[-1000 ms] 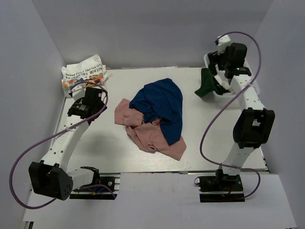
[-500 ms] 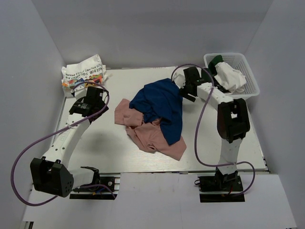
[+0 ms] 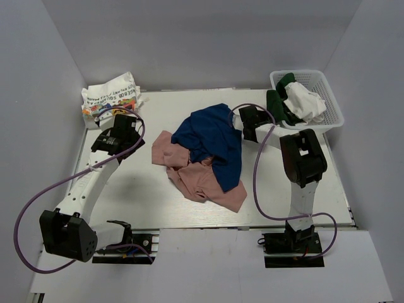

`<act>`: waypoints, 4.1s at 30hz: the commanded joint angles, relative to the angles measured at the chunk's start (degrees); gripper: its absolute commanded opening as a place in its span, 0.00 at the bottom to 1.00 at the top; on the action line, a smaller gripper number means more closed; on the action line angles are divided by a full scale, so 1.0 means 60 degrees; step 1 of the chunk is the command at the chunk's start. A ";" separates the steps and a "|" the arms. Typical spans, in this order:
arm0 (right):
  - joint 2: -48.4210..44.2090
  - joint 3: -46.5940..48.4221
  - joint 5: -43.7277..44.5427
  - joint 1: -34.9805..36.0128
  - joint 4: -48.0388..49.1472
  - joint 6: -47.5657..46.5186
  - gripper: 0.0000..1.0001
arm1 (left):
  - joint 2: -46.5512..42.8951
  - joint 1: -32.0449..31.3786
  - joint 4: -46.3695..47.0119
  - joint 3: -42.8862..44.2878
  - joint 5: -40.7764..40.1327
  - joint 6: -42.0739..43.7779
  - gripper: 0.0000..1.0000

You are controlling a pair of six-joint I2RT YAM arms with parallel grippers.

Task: Fold and stack the t-shirts

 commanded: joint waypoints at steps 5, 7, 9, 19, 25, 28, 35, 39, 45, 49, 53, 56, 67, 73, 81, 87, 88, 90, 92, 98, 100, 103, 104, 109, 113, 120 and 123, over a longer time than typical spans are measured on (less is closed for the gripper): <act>0.0290 -0.0572 0.1451 -0.0060 0.3443 -0.2562 0.90 | 0.0084 -0.0043 0.0207 0.0243 0.0177 0.0135 0.99; 0.0349 -0.0675 0.1436 -0.0147 0.3796 -0.2929 0.90 | 0.0085 -0.0043 0.0207 0.0243 0.0177 0.0222 0.99; 0.0393 -0.0792 0.1436 -0.0235 0.4263 -0.3162 0.90 | 0.0173 -0.0043 0.0207 0.0330 0.0177 0.0223 0.99; 0.0525 -0.0954 0.1276 -0.0381 0.5597 -0.3676 0.21 | 0.0261 -0.0043 0.0207 0.0331 0.0177 0.0223 0.99; 0.0233 -0.0866 0.1070 -0.0309 0.6417 -0.3647 0.00 | 0.0261 -0.0043 0.0207 0.0331 0.0265 0.0223 0.99; -0.0001 -0.0764 0.0938 -0.0294 0.6916 -0.3443 0.00 | 0.0349 -0.0043 0.0295 0.0331 0.0352 0.0223 0.99; -0.0530 0.2756 0.0472 -0.0526 0.3198 0.3416 0.00 | 0.0437 -0.0043 0.0295 0.0331 0.0439 0.0311 0.99; -0.0676 0.4829 0.0044 -0.1228 0.1790 0.5724 0.00 | 0.0437 -0.0043 0.0193 0.0419 0.0440 0.0311 0.99; -0.0618 0.5330 0.0603 -0.2589 0.0562 0.7741 0.00 | -0.0060 -0.0043 0.0193 0.0419 0.0352 0.0311 0.99; -0.0311 0.5317 -0.0452 -0.3398 -0.0654 0.8627 0.02 | -0.0281 -0.0043 0.0193 0.0331 0.0439 0.0398 0.99; 0.0390 0.5549 -0.1111 -0.3941 -0.1635 0.9505 0.10 | -0.0369 -0.0043 0.0193 0.0331 0.0440 0.0398 0.99; 0.1475 0.6895 -0.2296 -0.4321 -0.3201 1.0429 0.15 | -0.0369 -0.0043 0.0105 0.0331 0.0440 0.0398 0.99; -0.0481 0.7250 -0.4883 -0.4308 -0.4025 1.0680 0.90 | -0.0499 -0.0043 0.0381 0.0230 0.0440 0.0398 0.99; -0.2286 0.5364 -0.7845 -0.3007 -0.3485 1.0488 0.90 | -0.0867 -0.0043 0.0720 -0.0006 0.0733 0.0486 0.99; -0.0972 0.5139 -0.7355 -0.1043 -0.3512 1.1233 0.90 | -0.0954 -0.0043 0.0911 -0.0211 0.1289 0.0486 0.99; 0.0831 0.5711 -0.6738 -0.0675 -0.3673 1.2099 0.90 | -0.0955 -0.0043 0.0999 -0.0298 0.1377 0.0574 0.99; 0.1224 0.5726 -0.6738 -0.0631 -0.3717 1.2100 0.90 | -0.0955 -0.0043 0.0999 -0.0299 0.1378 0.0574 0.99; 0.1432 0.5712 -0.6738 -0.0558 -0.3688 1.2158 0.90 | -0.0955 -0.0043 0.0999 -0.0299 0.1378 0.0574 0.99; 0.1740 0.5609 -0.6738 -0.0528 -0.3585 1.2187 0.90 | -0.0955 -0.0043 0.0999 -0.0299 0.1378 0.0574 0.99; 0.2165 0.5141 -0.7133 -0.0323 -0.3250 1.2129 0.90 | -0.0955 -0.0043 0.1086 -0.0299 0.1466 0.0574 0.99; 0.2325 0.5023 -0.7104 -0.0279 -0.3234 1.2216 0.90 | -0.0955 -0.0043 0.1086 -0.0299 0.1466 0.0574 0.99; 0.2545 0.4950 -0.6738 -0.0163 -0.3234 1.2246 0.90 | -0.0955 -0.0043 0.0999 -0.0299 0.1466 0.0574 0.99; 0.2575 0.4921 -0.6390 -0.0133 -0.3234 1.2246 0.90 | -0.0955 -0.0043 0.0999 -0.0386 0.1466 0.0574 0.99; 0.2722 0.4876 -0.6341 0.0072 -0.3248 1.2042 0.73 | -0.1043 -0.0043 0.0999 -0.0387 0.1466 0.0574 0.99; 0.2007 0.4979 -0.6943 0.0029 -0.2941 1.2070 0.06 | -0.1043 -0.0043 0.0911 -0.0299 0.1466 0.0574 0.99; -0.0293 0.6472 -0.7424 0.0087 -0.2897 1.1136 0.00 | -0.1131 -0.0043 0.1013 -0.0299 0.1466 0.0574 0.99; -0.1436 0.6547 -0.7923 0.0044 -0.2473 1.0695 0.00 | -0.1218 -0.0043 0.1013 -0.0299 0.1466 0.0574 0.99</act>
